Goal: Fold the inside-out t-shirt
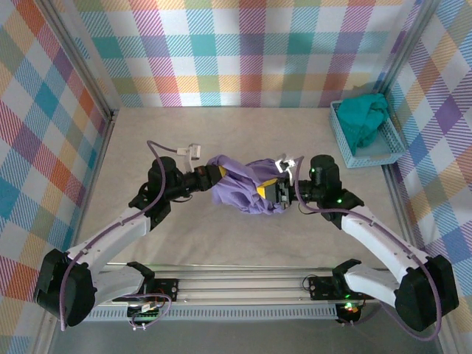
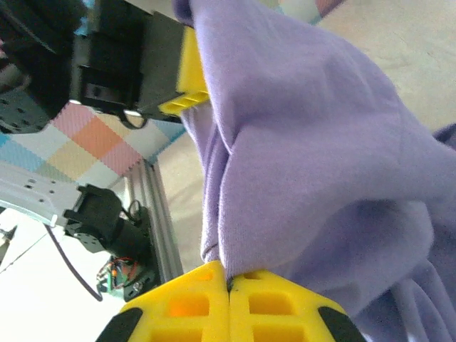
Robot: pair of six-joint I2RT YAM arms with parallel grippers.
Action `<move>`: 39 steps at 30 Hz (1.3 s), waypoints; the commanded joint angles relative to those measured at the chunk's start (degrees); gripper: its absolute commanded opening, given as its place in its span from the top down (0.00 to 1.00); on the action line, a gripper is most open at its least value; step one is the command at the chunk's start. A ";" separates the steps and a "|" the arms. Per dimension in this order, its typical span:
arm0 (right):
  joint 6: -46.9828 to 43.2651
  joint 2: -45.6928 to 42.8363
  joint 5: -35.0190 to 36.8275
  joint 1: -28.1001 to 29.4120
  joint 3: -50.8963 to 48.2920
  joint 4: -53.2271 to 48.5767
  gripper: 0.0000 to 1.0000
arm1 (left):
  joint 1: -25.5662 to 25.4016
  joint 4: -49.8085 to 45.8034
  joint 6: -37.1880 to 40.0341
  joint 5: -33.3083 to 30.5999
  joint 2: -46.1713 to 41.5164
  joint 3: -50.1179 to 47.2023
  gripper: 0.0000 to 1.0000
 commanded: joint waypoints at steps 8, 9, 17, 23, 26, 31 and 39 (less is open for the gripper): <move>8.49 -0.89 -8.72 -0.33 -0.42 18.10 1.00 | 0.71 -6.32 7.92 -2.51 2.81 3.18 0.98; 6.07 -1.16 -7.10 -0.33 -0.46 14.46 1.00 | 0.70 -5.52 7.62 -1.42 3.00 3.30 0.98; -7.95 1.69 13.49 1.16 -1.99 -6.19 0.93 | 0.70 4.58 6.06 8.15 0.57 2.75 0.99; -13.35 -2.29 20.68 3.53 0.54 -10.09 0.65 | 0.71 4.19 7.68 10.74 0.61 3.57 1.00; -15.92 -4.53 20.97 3.78 1.40 -8.44 0.57 | 0.72 2.78 8.94 10.92 0.52 3.65 1.00; -23.96 -0.39 19.82 6.63 6.07 -9.16 0.48 | 0.68 0.80 10.07 10.95 0.22 4.06 1.00; -26.44 11.07 18.49 10.04 13.95 -7.25 0.47 | 0.28 -1.03 11.38 11.09 0.13 4.35 1.00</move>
